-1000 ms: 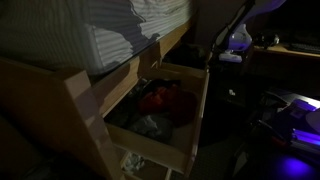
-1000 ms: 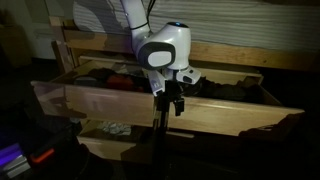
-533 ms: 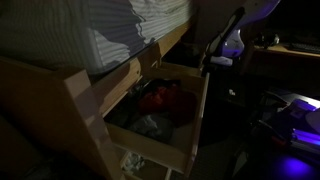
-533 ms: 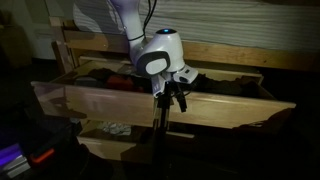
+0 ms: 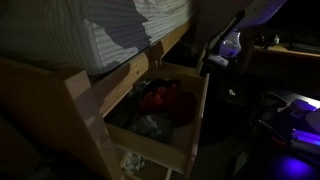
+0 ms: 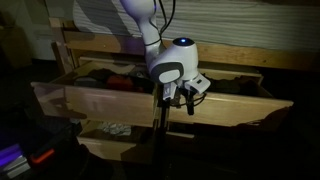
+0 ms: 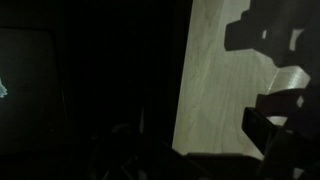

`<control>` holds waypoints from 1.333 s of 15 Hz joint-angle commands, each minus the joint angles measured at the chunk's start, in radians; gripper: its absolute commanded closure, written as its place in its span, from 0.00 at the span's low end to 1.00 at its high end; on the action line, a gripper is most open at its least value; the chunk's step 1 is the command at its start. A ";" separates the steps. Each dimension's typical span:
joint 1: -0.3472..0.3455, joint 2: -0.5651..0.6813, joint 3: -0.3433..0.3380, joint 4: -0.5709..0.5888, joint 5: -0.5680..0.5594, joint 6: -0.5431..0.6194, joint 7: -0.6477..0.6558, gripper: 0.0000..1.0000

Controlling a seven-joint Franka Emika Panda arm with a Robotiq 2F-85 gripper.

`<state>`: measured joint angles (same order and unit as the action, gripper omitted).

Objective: Close the topmost drawer on the right

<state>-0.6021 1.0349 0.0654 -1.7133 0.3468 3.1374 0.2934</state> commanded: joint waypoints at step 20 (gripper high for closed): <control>0.052 0.250 -0.022 0.424 0.018 -0.319 0.063 0.00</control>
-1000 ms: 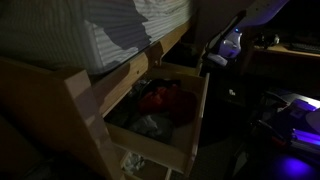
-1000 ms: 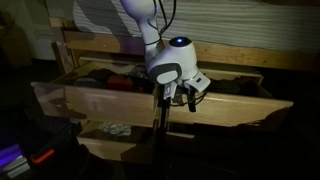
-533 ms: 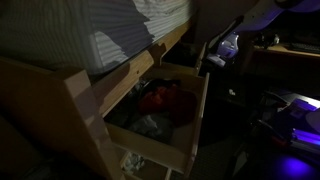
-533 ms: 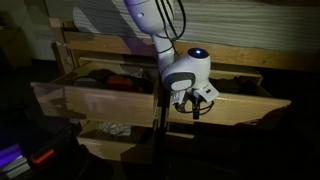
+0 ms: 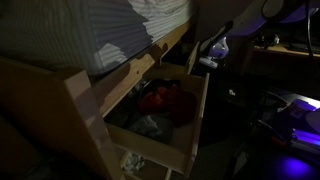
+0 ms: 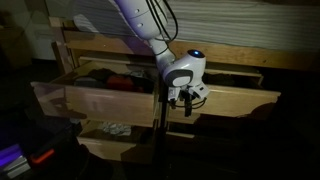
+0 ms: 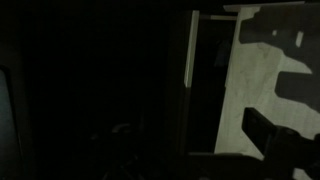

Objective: Close the topmost drawer on the right

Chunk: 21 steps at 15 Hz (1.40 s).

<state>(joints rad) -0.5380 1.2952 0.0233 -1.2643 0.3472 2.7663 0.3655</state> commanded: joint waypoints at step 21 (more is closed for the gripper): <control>0.670 0.198 -0.676 0.174 -0.117 0.034 0.773 0.00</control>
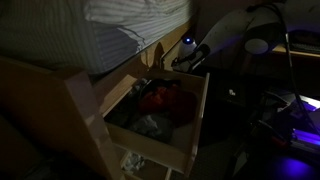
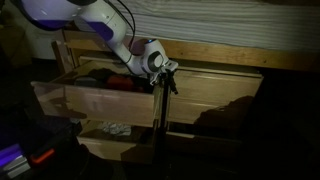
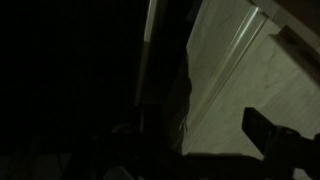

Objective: Close the topmost drawer on the right

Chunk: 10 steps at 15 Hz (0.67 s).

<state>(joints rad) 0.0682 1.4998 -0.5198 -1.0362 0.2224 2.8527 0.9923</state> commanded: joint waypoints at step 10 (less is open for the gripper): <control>0.119 -0.166 -0.241 -0.179 0.006 -0.442 0.103 0.00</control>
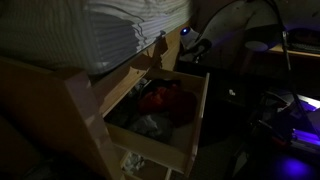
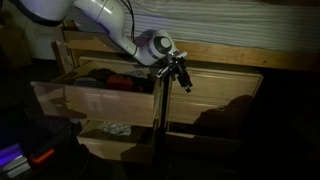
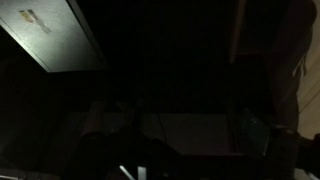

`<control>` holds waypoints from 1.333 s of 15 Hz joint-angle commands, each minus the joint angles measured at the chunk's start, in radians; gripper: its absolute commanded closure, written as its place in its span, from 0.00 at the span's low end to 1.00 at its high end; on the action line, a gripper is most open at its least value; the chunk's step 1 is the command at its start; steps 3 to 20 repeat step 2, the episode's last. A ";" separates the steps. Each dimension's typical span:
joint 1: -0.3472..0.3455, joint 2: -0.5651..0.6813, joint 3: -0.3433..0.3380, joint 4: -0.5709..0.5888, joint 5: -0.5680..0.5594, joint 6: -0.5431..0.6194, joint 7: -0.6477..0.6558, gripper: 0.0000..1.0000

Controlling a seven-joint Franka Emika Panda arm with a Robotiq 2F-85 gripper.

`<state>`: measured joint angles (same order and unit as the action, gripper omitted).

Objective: Close the topmost drawer on the right

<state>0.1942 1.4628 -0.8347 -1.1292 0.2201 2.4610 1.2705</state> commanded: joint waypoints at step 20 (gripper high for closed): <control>-0.004 -0.057 0.028 -0.026 0.008 -0.032 -0.113 0.00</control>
